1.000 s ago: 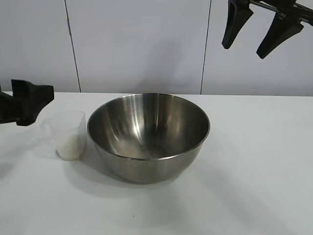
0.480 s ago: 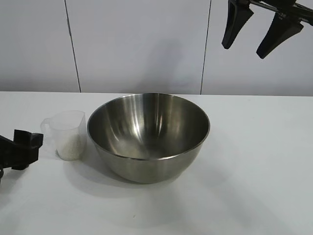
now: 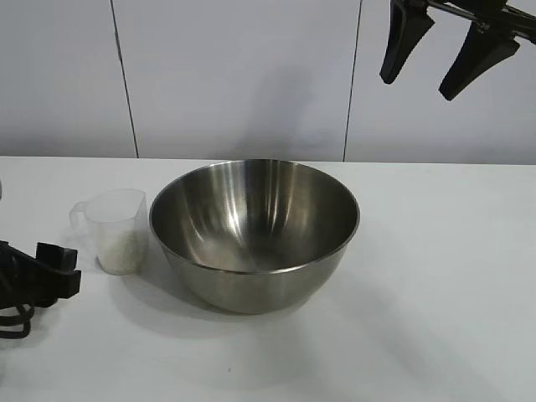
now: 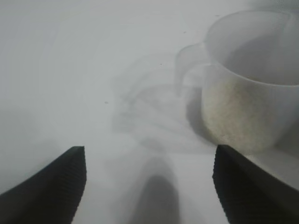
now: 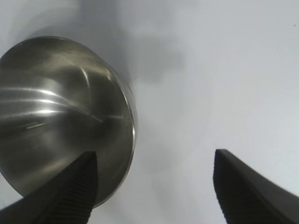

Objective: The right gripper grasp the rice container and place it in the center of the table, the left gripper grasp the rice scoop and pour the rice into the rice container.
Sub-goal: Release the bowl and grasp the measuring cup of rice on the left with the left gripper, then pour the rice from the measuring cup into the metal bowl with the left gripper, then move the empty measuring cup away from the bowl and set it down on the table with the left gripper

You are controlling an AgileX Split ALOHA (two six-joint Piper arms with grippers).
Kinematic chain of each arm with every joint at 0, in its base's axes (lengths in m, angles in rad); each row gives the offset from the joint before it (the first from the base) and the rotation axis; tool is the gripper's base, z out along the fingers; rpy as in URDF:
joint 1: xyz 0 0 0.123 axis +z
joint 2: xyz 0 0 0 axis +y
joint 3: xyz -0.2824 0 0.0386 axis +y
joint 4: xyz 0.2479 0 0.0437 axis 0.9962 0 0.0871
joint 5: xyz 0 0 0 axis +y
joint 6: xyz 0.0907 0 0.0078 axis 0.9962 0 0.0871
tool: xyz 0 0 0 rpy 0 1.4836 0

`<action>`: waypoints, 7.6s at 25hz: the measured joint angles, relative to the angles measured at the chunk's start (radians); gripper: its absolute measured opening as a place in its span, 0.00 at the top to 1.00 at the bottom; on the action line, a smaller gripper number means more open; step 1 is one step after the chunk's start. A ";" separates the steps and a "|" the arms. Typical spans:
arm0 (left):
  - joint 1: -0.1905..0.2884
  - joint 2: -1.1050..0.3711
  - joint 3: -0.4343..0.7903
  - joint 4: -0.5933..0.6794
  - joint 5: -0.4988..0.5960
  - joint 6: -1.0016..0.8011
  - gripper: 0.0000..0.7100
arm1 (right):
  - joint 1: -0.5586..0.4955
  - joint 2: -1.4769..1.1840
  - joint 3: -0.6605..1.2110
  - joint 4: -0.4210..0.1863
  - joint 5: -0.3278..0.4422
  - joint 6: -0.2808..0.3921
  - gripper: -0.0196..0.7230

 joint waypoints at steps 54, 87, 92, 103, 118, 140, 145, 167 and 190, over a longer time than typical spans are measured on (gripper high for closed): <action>0.402 0.125 -0.222 0.711 -0.003 -0.328 0.24 | 0.000 0.000 0.000 0.000 -0.004 -0.010 0.32; 0.402 0.000 -0.248 0.903 0.010 -0.318 0.99 | 0.000 0.000 0.000 0.000 -0.023 -0.012 0.32; 0.402 -0.188 -0.248 0.956 0.108 -0.310 0.99 | 0.000 0.000 0.000 0.000 -0.023 -0.012 0.32; 0.125 -0.498 -0.335 0.999 0.536 -0.321 0.99 | 0.000 0.000 0.000 0.000 -0.029 -0.012 0.32; -0.196 -0.302 -0.501 0.149 0.698 0.832 0.99 | 0.000 0.000 0.000 0.000 -0.049 -0.015 0.32; -0.389 -0.297 -0.503 -0.188 0.422 2.355 0.99 | 0.000 0.000 0.000 0.009 -0.053 -0.015 0.32; -0.389 -0.297 -0.505 -0.158 0.440 2.490 0.99 | 0.000 0.000 0.000 0.010 -0.053 -0.015 0.32; -0.382 -0.297 -0.520 -0.370 0.540 1.930 0.99 | 0.000 0.000 0.000 0.010 -0.053 -0.016 0.32; 0.134 -0.380 -0.370 0.064 0.598 0.009 0.99 | 0.000 0.000 0.000 0.010 -0.077 -0.027 0.32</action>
